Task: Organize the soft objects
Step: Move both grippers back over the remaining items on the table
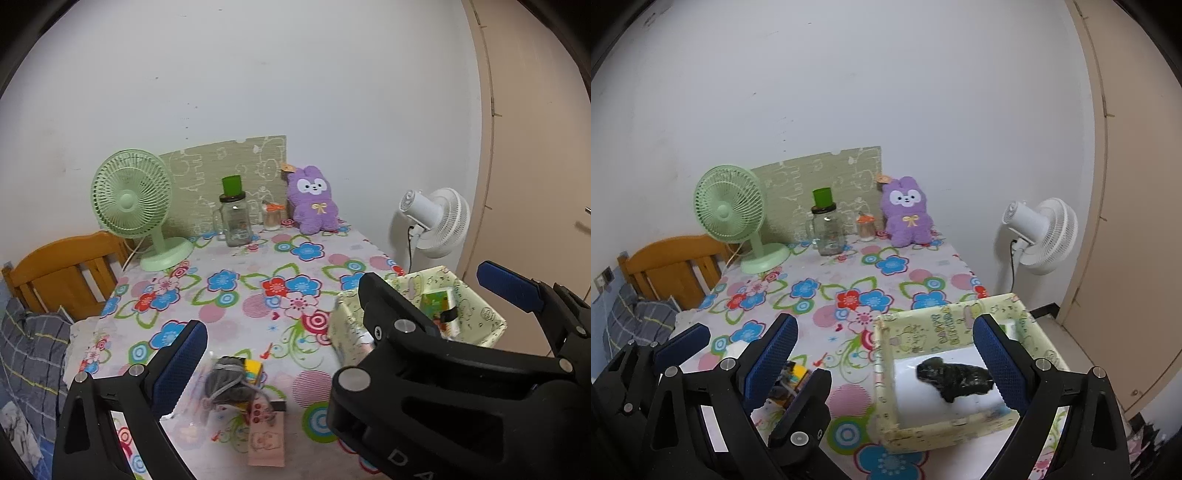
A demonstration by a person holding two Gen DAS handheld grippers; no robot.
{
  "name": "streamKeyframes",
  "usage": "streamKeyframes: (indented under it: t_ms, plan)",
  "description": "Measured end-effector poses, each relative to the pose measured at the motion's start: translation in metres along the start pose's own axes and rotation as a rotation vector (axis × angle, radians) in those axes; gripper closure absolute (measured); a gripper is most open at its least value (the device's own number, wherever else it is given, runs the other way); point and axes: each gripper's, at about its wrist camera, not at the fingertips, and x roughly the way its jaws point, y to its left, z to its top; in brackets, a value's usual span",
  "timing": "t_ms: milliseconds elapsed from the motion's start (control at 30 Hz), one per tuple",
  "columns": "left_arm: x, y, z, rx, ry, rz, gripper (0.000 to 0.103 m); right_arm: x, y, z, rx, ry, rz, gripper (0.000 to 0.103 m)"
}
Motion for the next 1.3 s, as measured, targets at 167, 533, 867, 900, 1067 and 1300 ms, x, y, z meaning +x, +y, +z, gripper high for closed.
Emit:
streamKeyframes:
  t_ms: [167, 533, 867, 900, 1067, 1300]
  plan:
    - [-0.001, 0.015, -0.009, -0.001, 0.008, 0.018, 0.002, 0.001, 0.015, -0.006, -0.018, -0.017, 0.034, 0.006]
    - [0.004, 0.042, -0.029, -0.035, 0.039, 0.041, 0.002, 0.016, 0.045, -0.022, -0.057, 0.026, 0.086, 0.006]
    - [0.019, 0.06, -0.045, -0.062, 0.082, 0.051, 0.002, 0.036, 0.064, -0.036, -0.094, 0.065, 0.111, 0.006]
    - [0.021, 0.062, -0.046, -0.065, 0.087, 0.054, 0.002, 0.039, 0.066, -0.037, -0.095, 0.072, 0.116, 0.006]
    - [0.029, 0.073, -0.051, -0.079, 0.108, 0.071, 0.002, 0.051, 0.076, -0.042, -0.107, 0.097, 0.139, 0.006]
    - [0.042, 0.087, -0.059, -0.099, 0.137, 0.076, 0.002, 0.067, 0.088, -0.049, -0.121, 0.13, 0.155, 0.006]
